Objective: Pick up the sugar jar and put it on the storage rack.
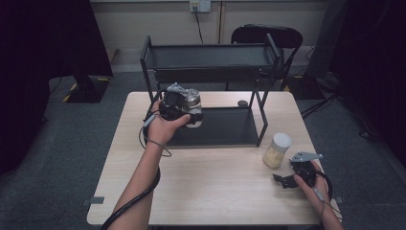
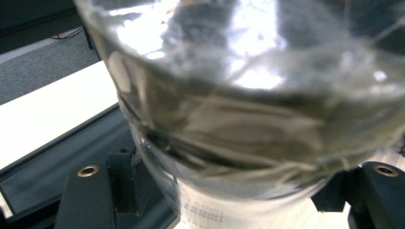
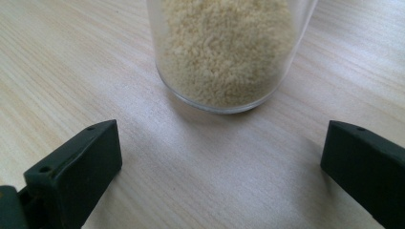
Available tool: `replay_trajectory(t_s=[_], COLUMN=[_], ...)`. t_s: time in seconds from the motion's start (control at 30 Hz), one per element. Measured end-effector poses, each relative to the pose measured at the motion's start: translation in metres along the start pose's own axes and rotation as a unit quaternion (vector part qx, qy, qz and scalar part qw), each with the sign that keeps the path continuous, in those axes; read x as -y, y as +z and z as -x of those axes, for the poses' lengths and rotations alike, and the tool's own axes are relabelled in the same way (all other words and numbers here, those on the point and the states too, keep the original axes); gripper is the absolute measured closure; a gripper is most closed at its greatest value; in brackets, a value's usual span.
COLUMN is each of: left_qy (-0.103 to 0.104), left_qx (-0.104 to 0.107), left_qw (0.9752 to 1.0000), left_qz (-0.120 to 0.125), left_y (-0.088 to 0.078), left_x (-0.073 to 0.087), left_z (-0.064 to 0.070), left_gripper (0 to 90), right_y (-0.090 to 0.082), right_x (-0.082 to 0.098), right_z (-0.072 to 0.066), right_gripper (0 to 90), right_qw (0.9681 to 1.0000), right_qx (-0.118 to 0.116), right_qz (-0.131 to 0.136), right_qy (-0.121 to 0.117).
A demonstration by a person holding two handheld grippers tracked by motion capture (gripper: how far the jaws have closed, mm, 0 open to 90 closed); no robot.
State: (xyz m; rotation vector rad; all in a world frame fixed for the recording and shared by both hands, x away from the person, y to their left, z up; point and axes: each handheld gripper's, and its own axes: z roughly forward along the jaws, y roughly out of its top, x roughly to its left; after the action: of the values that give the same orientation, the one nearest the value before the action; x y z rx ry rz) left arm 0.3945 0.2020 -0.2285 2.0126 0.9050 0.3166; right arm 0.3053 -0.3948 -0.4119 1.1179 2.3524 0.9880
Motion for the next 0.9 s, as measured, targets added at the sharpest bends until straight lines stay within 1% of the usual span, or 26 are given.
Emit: replay_trajectory(t_s=[0.13,0.27,0.37,0.47,0.83,0.9], left_qy=[0.007,0.006,0.013,0.008,0.014,0.012], left_qx=[-0.005,-0.003,-0.007,-0.001,0.002,0.003], left_qw=[0.9999,1.0000,0.9999,1.0000,0.9999,0.9999], left_qz=[-0.006,-0.004,-0.005,0.001,0.007,0.009], left_y=[-0.004,-0.008,-0.011,-0.014,-0.024,-0.026], left_x=[-0.010,-0.019,-0.026,-0.030,-0.048,-0.051], left_z=[0.002,0.003,0.006,0.006,0.008,0.009], left_gripper=[31.1,31.2,31.2,31.2,31.2,31.2], right_y=[0.000,0.000,0.000,0.000,0.000,0.000], right_x=[0.000,0.000,0.000,0.000,0.000,0.000], right_z=[0.000,0.000,0.000,0.000,0.000,0.000], right_gripper=[0.0,0.0,0.0,0.0,0.0,0.0], right_qw=[1.0000,1.0000,1.0000,1.0000,1.0000,1.0000], right_qx=[0.000,0.000,0.000,0.000,0.000,0.000], right_qz=[0.000,0.000,0.000,0.000,0.000,0.000], right_qy=[0.000,0.000,0.000,0.000,0.000,0.000])
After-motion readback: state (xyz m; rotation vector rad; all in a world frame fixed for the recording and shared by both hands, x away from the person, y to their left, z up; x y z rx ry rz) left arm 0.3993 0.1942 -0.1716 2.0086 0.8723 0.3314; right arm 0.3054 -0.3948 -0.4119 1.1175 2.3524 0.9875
